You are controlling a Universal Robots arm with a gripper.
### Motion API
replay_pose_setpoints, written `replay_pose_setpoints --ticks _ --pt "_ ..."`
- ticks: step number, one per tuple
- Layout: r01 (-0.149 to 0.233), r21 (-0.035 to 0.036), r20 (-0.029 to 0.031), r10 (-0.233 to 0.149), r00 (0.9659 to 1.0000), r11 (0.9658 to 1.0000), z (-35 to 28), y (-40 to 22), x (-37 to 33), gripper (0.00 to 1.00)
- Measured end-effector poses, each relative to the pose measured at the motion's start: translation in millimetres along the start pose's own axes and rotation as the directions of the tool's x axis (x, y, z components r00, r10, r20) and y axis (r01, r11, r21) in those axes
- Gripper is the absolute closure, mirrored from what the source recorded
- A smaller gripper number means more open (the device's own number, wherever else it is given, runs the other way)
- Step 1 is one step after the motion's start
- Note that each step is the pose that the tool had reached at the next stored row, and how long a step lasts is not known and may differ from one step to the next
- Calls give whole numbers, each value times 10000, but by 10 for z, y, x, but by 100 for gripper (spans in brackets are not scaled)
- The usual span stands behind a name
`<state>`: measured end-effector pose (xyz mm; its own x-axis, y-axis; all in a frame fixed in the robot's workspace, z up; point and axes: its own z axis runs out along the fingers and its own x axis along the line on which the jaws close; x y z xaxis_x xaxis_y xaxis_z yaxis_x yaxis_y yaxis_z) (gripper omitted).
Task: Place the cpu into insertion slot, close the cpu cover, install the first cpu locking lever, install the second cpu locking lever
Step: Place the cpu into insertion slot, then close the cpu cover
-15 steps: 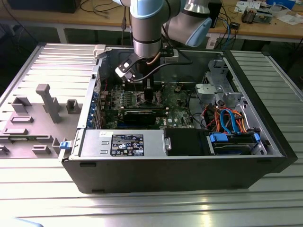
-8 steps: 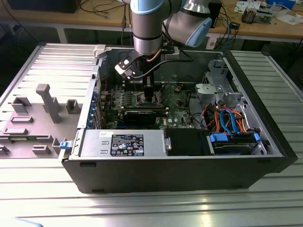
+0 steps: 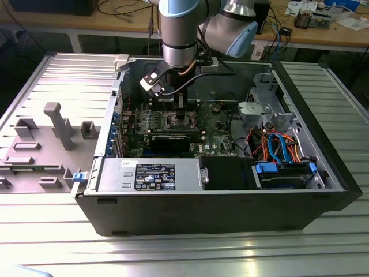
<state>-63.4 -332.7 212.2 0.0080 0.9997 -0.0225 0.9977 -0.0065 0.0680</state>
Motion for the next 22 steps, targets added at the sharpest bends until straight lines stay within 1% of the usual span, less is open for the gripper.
replay_pose_setpoints --ticks 17,22 --pt "0 0 0 0 10000 10000 0 2 0 89" --pt "0 7 0 0 10000 10000 -34 5 0 89"
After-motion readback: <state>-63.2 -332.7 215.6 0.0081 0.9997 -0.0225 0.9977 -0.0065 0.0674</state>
